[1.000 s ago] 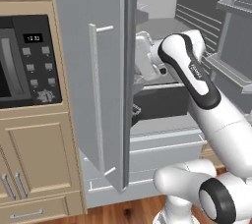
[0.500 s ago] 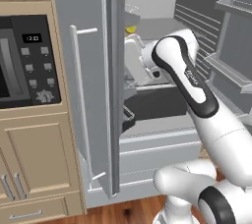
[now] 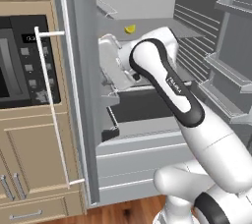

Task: There is a bowl on the dining counter. Grab a lemon wedge from the fridge and place it in the bowl. Then get the liquor bottle and glass cup from the cabinet and place them next to the bowl.

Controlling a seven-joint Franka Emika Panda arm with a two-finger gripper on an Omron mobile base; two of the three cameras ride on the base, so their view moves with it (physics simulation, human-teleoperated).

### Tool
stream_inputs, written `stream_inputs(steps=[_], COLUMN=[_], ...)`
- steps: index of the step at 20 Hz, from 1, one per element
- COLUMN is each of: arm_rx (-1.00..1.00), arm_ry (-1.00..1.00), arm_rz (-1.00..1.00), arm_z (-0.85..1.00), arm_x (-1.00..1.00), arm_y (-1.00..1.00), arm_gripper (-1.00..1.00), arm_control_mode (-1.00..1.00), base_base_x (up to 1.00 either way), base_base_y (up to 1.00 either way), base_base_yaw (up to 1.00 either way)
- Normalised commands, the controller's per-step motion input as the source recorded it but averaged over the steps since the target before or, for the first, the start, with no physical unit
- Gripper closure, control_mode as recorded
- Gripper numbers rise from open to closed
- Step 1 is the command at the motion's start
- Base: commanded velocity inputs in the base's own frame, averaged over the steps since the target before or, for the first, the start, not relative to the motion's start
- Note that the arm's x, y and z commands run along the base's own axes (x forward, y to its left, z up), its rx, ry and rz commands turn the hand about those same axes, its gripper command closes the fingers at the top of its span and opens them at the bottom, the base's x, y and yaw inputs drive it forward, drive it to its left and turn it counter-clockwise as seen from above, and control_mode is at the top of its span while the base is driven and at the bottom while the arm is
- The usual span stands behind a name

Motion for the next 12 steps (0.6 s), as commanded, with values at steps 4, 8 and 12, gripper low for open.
stream_inputs(steps=[4, 8, 12], arm_rx=[0.00, -0.01, 0.00], arm_ry=[-0.04, -0.07, -0.24], arm_rz=[0.02, 0.00, 0.00], arm_z=[0.00, 0.00, -0.10], arm_x=[0.00, -0.02, -0.59], arm_y=[0.91, 0.70, -0.05], arm_gripper=[-1.00, -1.00, -1.00], arm_control_mode=[-1.00, -1.00, -1.00], base_base_x=[0.00, 0.00, 0.00], base_base_y=[0.00, 0.00, 0.00], base_base_yaw=[0.00, 0.00, 0.00])
